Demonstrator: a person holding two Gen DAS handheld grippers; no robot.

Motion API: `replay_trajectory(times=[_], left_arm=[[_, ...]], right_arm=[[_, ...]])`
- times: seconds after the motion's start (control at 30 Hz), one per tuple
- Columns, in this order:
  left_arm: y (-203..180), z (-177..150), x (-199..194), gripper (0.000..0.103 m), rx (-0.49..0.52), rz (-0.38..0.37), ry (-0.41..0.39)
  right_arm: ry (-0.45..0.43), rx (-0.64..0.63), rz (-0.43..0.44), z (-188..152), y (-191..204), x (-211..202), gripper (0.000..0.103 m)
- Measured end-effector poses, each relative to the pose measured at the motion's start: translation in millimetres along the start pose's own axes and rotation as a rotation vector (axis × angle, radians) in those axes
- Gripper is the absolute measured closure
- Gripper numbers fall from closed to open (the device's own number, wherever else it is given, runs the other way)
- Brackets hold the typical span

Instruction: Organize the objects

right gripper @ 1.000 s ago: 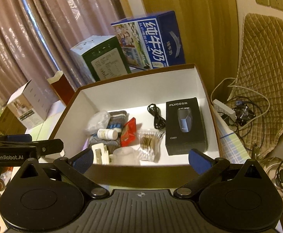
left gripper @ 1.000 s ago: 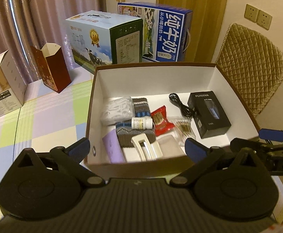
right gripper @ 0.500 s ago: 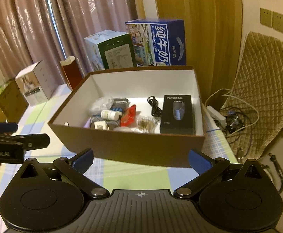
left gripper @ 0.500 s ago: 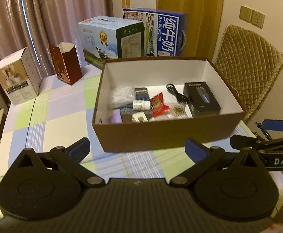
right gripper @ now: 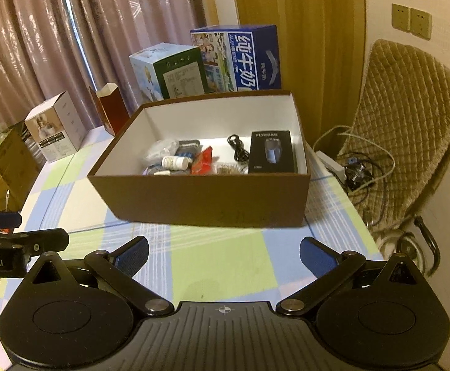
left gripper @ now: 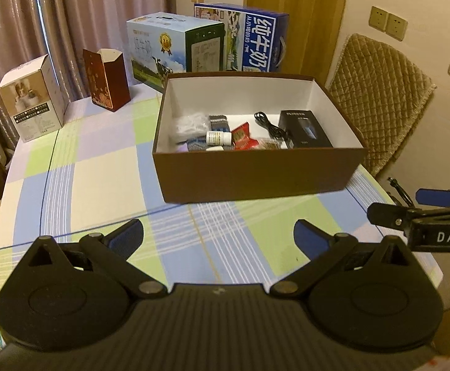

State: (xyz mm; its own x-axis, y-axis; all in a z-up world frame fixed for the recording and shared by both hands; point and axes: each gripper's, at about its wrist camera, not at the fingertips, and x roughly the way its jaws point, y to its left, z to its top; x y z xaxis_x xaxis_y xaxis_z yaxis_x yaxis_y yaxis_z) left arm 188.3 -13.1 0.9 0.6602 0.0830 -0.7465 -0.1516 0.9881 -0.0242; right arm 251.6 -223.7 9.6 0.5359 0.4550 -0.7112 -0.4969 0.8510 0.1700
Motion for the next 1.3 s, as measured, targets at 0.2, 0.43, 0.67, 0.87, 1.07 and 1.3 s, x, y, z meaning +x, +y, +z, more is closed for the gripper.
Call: replay_trajectory(times=[0.2,0.43,0.67,0.87,1.07,1.3], left_arm=[[11.0,-16.5,-15.1,0.001,0.01,-0.027,0.019],[24.5,-35.3,-32.1,0.001,0.021,-0.044,0.029],[30.3,-49.4,-47.3,0.001,0.036,-0.056,0.025],[30.2,-61.0,-54.4,0.001,0.046,-0.075,0.026],[32.7,-70.1,-58.5,0.001,0.046,-0.078,0.03],[39.1,-73.5,-63.3,0.001,0.039,-0.072,0.023]], right_arm=[[0.023,0.012,-0.017,-19.3,20.5,-16.3,0.002],[0.031,0.02,-0.039,-37.8,39.5,-34.4,0.002],[0.042,0.038,-0.051,-56.0,51.0,-49.8,0.002],[0.047,0.049,-0.063,-70.0,57.0,-59.4,0.002],[0.051,0.055,-0.071,-77.2,61.4,-64.4,0.002],[0.05,0.048,-0.071,-79.7,69.4,-67.6,0.002]])
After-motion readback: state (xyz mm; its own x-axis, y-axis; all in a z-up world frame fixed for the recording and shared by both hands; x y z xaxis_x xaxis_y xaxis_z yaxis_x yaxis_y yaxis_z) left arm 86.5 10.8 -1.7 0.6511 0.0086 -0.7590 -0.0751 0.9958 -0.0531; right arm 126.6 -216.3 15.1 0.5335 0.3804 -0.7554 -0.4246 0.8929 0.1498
